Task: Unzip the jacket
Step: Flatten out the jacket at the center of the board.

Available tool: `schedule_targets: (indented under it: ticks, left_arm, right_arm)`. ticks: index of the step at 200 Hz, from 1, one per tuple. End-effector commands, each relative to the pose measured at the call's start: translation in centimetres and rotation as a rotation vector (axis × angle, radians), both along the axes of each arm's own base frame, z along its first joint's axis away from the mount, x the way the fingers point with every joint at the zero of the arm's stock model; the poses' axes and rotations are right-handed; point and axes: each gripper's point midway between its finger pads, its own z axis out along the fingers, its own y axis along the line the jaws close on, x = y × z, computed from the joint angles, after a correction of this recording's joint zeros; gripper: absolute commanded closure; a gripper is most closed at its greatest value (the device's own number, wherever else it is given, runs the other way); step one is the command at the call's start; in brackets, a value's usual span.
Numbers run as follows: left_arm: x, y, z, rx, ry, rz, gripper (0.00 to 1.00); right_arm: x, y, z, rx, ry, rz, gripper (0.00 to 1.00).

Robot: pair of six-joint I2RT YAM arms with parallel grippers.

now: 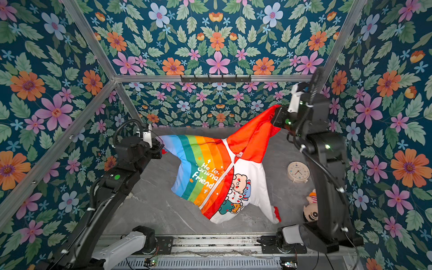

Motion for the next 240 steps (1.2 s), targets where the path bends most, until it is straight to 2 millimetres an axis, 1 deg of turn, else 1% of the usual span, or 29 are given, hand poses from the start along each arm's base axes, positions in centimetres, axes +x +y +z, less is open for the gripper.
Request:
schedule_targets:
  ticks: [1,9,13,15,19,29,33,36,43,49,60,69,83,94,101,107,109,112,134,146,159,180,187,193,202,207,220,234,240]
  left_arm:
    - [1.8,4.3,-3.2,0.184,0.033,0.269,0.55]
    - [2.3,4.9,-5.0,0.205,0.077,0.325,0.42]
    - [2.5,5.1,-5.7,0.212,0.099,0.342,0.35]
    - [2.5,5.3,-6.1,0.21,0.108,0.351,0.33]
    - [2.6,5.4,-6.6,0.204,0.122,0.362,0.28]
    - [2.4,5.3,-7.3,0.17,0.139,0.369,0.15]
    - [2.3,5.3,-7.3,0.151,0.139,0.367,0.07]
    - [2.1,5.2,-7.3,0.133,0.135,0.364,0.01]
    - [1.7,5.1,-7.2,0.095,0.125,0.356,0.0]
    - [1.3,5.1,-7.2,0.063,0.116,0.354,0.0]
    - [0.5,5.1,-7.2,0.008,0.1,0.352,0.0]
    - [-0.1,5.1,-7.4,-0.028,0.094,0.344,0.0]
    - [-1.0,5.5,-7.9,-0.065,0.09,0.361,0.0]
    - [-1.5,5.4,-8.3,-0.09,0.093,0.356,0.0]
    - [-1.6,5.1,-8.6,-0.112,0.097,0.342,0.0]
    - [-1.7,4.8,-8.9,-0.129,0.105,0.329,0.0]
    - [-1.8,4.7,-9.0,-0.137,0.109,0.323,0.0]
    - [-1.8,4.4,-9.2,-0.15,0.114,0.313,0.0]
    - [-1.9,2.9,-10.4,-0.238,0.157,0.262,0.0]
    - [-2.2,2.8,-12.0,-0.273,0.208,0.285,0.0]
    - [-2.6,2.5,-14.3,-0.287,0.285,0.294,0.0]
    - [-3.7,2.8,-18.3,-0.271,0.42,0.346,0.0]
    - [-3.9,2.4,-19.7,-0.278,0.473,0.329,0.0]
    - [-3.9,1.5,-21.0,-0.293,0.533,0.287,0.0]
    - [-4.0,0.3,-22.4,-0.311,0.603,0.235,0.0]
    - [-4.1,-0.1,-23.0,-0.318,0.635,0.226,0.0]
    - [-4.3,-0.2,-23.2,-0.337,0.655,0.243,0.0]
    - [-4.3,0.4,-22.1,-0.37,0.593,0.282,0.0]
    - [-4.4,0.8,-21.2,-0.388,0.554,0.301,0.0]
  right_arm:
    - [5.0,3.6,-4.2,0.09,0.05,0.127,1.0]
    - [6.8,4.8,-6.8,0.107,0.107,0.163,1.0]
    - [7.2,5.4,-7.8,0.114,0.135,0.18,0.99]
    - [7.9,5.8,-9.2,0.115,0.168,0.189,0.96]
    - [8.4,6.4,-10.5,0.117,0.201,0.203,0.89]
    - [9.0,7.4,-12.6,0.104,0.233,0.211,0.66]
    - [9.1,7.7,-13.2,0.099,0.242,0.212,0.58]
    - [9.1,7.8,-13.6,0.098,0.249,0.213,0.54]
    - [9.1,8.0,-14.3,0.107,0.26,0.207,0.41]
    - [9.0,7.9,-14.8,0.121,0.272,0.196,0.33]
    - [8.8,7.4,-15.6,0.12,0.292,0.161,0.23]
    - [8.6,6.9,-16.2,0.107,0.316,0.136,0.18]
    - [8.0,6.0,-17.2,0.082,0.36,0.092,0.17]
    - [7.3,5.3,-17.9,0.074,0.392,0.056,0.17]
    - [6.8,4.9,-18.2,0.078,0.405,0.033,0.18]
    - [6.5,4.8,-19.2,0.081,0.433,0.018,0.18]
    - [5.9,4.7,-18.5,0.088,0.42,0.017,0.18]
    - [5.5,4.5,-18.5,0.096,0.422,0.011,0.18]
    - [3.1,4.1,-21.3,0.134,0.5,-0.026,0.23]
    - [1.9,4.0,-22.6,0.148,0.529,-0.032,0.25]
    - [0.7,3.8,-23.9,0.154,0.556,-0.033,0.27]
    - [-0.8,3.6,-25.0,0.143,0.583,-0.025,0.28]
    - [-1.2,3.5,-25.3,0.136,0.59,-0.025,0.28]
    - [-1.5,3.4,-25.5,0.13,0.596,-0.025,0.29]
    - [-1.8,3.3,-25.8,0.126,0.602,-0.023,0.29]
    - [-1.9,3.4,-25.8,0.126,0.603,-0.019,0.29]
    - [-2.2,3.3,-26.0,0.128,0.608,-0.017,0.29]
    - [-2.6,3.5,-26.2,0.134,0.612,-0.004,0.29]
    - [-2.8,3.7,-26.3,0.134,0.613,0.002,0.29]
